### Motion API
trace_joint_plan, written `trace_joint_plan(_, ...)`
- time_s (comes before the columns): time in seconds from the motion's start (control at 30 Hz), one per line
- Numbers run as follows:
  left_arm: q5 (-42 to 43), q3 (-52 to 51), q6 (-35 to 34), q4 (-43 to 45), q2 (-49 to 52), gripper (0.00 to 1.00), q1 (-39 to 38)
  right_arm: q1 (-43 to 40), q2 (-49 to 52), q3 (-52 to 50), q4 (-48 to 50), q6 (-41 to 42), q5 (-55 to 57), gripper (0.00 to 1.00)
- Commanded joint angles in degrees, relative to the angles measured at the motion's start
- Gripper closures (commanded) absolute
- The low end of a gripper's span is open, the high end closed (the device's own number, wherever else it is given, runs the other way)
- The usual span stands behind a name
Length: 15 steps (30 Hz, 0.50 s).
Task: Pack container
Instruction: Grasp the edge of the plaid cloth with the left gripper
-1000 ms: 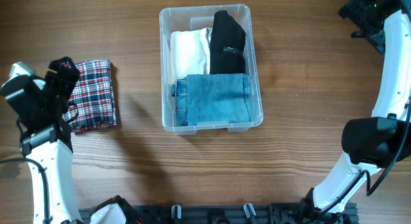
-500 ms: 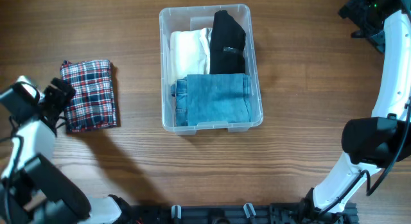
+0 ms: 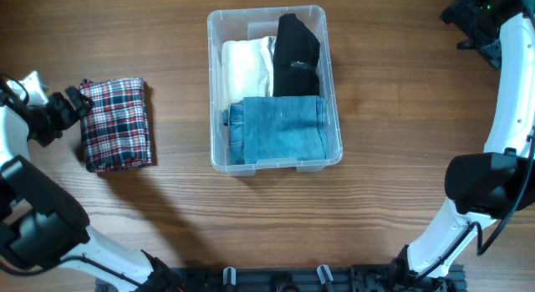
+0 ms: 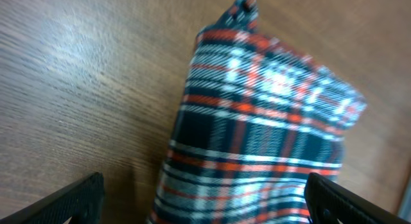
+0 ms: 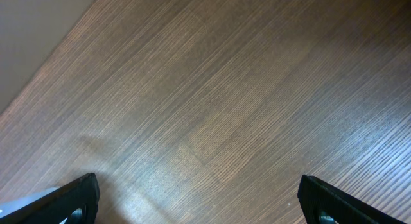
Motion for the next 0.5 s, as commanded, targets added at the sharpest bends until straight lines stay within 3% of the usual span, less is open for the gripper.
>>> trace_joint_plan(0.0, -0.87, 0.39, 4.20, -0.24, 2.58, 0.00, 1.64, 0.20, 0.72, -0.22, 0.13, 0.24, 0.15, 0.01)
trace_joint_plan(0.47, 10.56, 0.37, 6.47, -2.14, 8.44, 0.00, 2.34, 0.20, 0.72, -0.22, 0.13, 0.24, 0.15, 0.00)
